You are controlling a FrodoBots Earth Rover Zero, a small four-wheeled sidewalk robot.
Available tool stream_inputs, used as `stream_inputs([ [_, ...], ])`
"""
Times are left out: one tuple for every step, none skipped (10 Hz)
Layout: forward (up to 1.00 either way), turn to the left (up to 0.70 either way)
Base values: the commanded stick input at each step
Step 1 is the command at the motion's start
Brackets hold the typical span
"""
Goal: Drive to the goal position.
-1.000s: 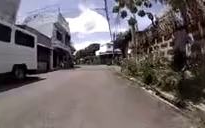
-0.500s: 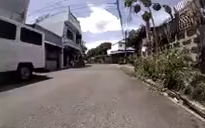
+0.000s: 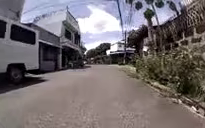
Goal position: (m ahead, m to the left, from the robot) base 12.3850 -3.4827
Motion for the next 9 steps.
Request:
stream_inputs([
  [0.85,0.00],
  [0.85,0.00],
  [0.85,0.00],
  [0.85,0.00],
  [0.85,0.00],
  [0.85,0.00],
  [0.85,0.00],
  [0.85,0.00],
  [0.85,0.00],
])
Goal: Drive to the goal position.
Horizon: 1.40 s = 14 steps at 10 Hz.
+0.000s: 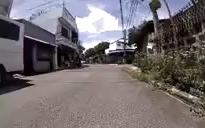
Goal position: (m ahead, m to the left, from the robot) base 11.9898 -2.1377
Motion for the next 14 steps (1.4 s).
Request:
stream_inputs([
  [0.85,0.00],
  [0.85,0.00],
  [0.85,0.00],
  [0.85,0.00],
  [0.85,0.00],
  [0.85,0.00],
  [0.85,0.00],
  [0.85,0.00],
  [0.85,0.00],
  [0.85,0.00],
  [0.85,0.00],
  [0.85,0.00],
  [0.85,0.00],
  [0.85,0.00],
])
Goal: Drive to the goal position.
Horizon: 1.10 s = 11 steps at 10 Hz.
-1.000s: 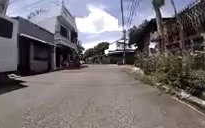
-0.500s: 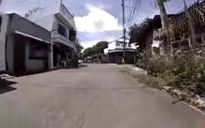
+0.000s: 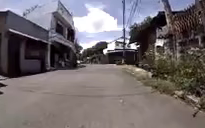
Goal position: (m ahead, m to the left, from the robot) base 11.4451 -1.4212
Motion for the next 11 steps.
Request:
stream_inputs([
  [0.85,0.00],
  [0.85,0.00],
  [0.85,0.00],
  [0.85,0.00],
  [0.85,0.00],
  [0.85,0.00],
  [0.85,0.00],
  [0.85,0.00],
  [0.85,0.00],
  [0.85,0.00],
  [0.85,0.00],
])
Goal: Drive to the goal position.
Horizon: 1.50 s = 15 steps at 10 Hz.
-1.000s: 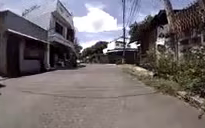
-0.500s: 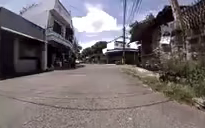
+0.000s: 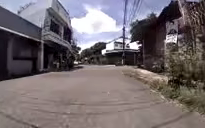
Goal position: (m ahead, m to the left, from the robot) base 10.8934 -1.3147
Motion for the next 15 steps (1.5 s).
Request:
stream_inputs([
  [0.85,0.00],
  [0.85,0.00],
  [0.85,0.00],
  [0.85,0.00],
  [0.85,0.00],
  [0.85,0.00],
  [0.85,0.00],
  [0.85,0.00],
  [0.85,0.00],
  [0.85,0.00],
  [0.85,0.00],
  [0.85,0.00],
  [0.85,0.00],
  [0.85,0.00],
  [0.85,0.00],
])
